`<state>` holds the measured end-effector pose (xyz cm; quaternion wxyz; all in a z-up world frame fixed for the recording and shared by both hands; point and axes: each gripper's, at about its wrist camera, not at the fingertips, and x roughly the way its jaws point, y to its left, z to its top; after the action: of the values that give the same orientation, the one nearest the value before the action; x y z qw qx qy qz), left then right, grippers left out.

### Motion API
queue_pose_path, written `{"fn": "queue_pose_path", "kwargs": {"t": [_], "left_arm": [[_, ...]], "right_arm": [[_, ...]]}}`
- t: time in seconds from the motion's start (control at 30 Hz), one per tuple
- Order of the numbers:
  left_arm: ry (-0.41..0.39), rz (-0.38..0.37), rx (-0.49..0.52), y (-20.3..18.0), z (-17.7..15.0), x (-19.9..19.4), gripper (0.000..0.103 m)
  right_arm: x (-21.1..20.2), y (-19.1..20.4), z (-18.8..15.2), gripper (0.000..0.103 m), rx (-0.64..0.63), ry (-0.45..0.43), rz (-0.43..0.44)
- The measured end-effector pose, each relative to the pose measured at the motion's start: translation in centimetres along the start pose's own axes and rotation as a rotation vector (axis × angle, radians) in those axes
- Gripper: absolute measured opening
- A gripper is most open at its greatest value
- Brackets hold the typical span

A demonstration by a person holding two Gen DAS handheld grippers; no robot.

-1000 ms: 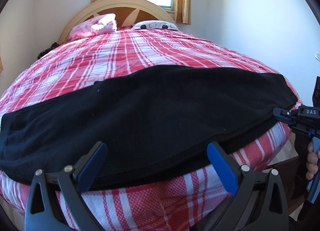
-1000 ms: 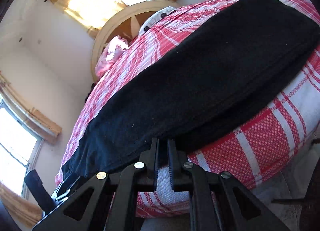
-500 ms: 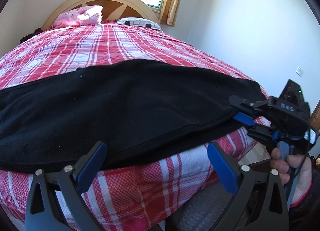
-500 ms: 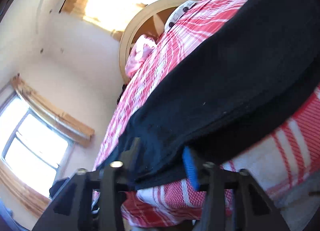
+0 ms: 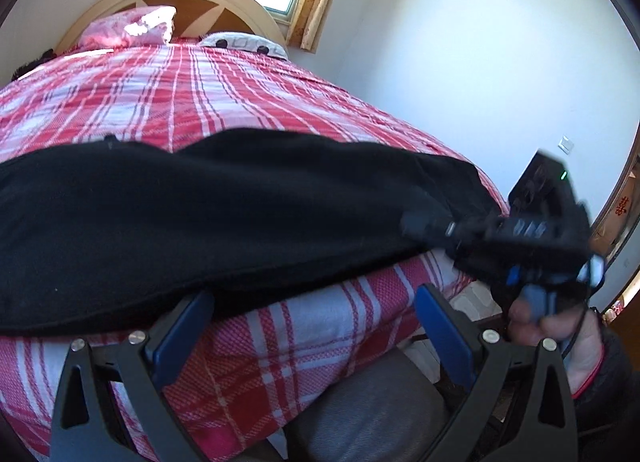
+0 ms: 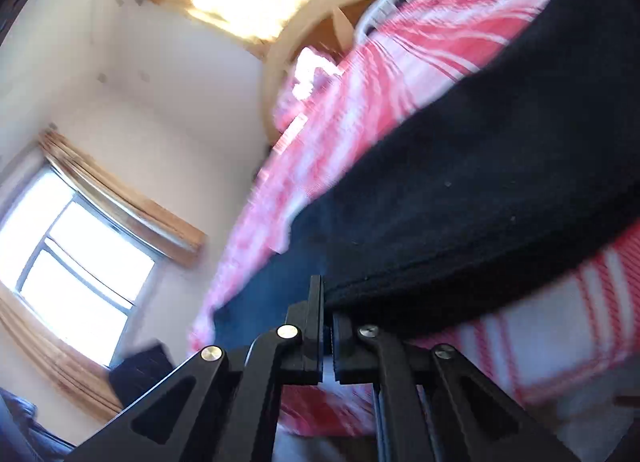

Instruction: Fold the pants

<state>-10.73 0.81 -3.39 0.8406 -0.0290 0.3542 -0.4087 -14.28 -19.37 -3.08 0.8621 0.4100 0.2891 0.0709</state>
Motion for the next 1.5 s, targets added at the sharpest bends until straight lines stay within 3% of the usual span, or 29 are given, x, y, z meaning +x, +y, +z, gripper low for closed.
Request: {"fn": "queue_pose_path", "kwargs": {"t": [0.07,0.2,0.3,0.33,0.4,0.5,0.6,0.73,0.83,0.87,0.9,0.93,0.97,1.07,1.17,1.27,1.37,1.5], "left_arm": [[-0.028,0.027,0.019,-0.2,0.4,-0.5,0.102],[-0.073,0.105,0.052,0.1,2.0,-0.6,0.103],[-0.118,0.151,0.053,1.0,3.9,-0.7,0.103],[-0.137,0.171,0.054,1.4,4.6,-0.9,0.103],[-0.166,0.228,0.062,2.8,5.3,-1.4,0.103],[-0.174,0.340,0.037,5.5,5.3,-2.2,0.103],[-0.140,0.476,-0.030,8.9,4.6,-2.8,0.103],[-0.140,0.631,-0.060,12.4,3.0,-4.5,0.103],[-0.035,0.833,-0.089,16.1,2.0,-3.6,0.103],[-0.042,0.783,-0.135,17.5,1.6,-3.9,0.103],[-0.067,0.734,-0.194,18.3,1.5,-4.5,0.103],[-0.071,0.725,-0.221,18.6,1.7,-4.8,0.103],[-0.066,0.737,-0.219,18.7,2.0,-4.8,0.103],[-0.085,0.807,-0.138,17.1,2.7,-4.5,0.103],[-0.118,0.734,-0.070,14.8,3.7,-3.9,0.103],[-0.141,0.684,0.003,12.9,4.9,-2.4,0.103],[-0.111,0.703,0.023,12.6,5.8,-0.7,0.103],[-0.017,0.714,-0.021,13.5,5.3,0.9,0.103]], "right_arm": [[1.4,-1.3,-1.1,0.003,0.011,0.051,-0.059],[1.9,-2.1,-1.9,0.005,0.032,0.014,-0.006],[1.4,-1.9,-1.7,0.016,0.060,0.089,-0.009],[1.0,-1.6,-1.7,0.024,0.058,0.129,-0.027],[-0.7,0.0,-2.0,0.027,-0.025,0.161,-0.084],[-3.5,2.8,-1.4,0.027,-0.236,0.089,-0.162],[-4.1,5.1,-0.3,0.027,-0.392,-0.063,-0.265],[0.0,6.2,0.4,0.027,-0.526,-0.099,-0.344],[2.3,3.6,1.5,0.027,-0.556,-0.112,-0.448],[3.1,2.1,2.0,0.027,-0.531,-0.093,-0.494],[3.0,1.2,2.6,0.027,-0.532,-0.126,-0.458],[2.5,1.1,2.8,0.027,-0.544,-0.175,-0.429],[2.5,1.0,2.9,0.027,-0.554,-0.169,-0.438],[1.8,2.6,2.8,0.027,-0.546,-0.179,-0.510],[1.0,5.2,1.3,0.028,-0.629,-0.202,-0.423],[3.5,6.4,0.0,0.029,-0.740,-0.139,-0.436],[6.9,5.6,0.3,0.030,-0.729,-0.067,-0.489],[8.3,4.5,2.2,0.037,-0.675,-0.083,-0.429]]}}
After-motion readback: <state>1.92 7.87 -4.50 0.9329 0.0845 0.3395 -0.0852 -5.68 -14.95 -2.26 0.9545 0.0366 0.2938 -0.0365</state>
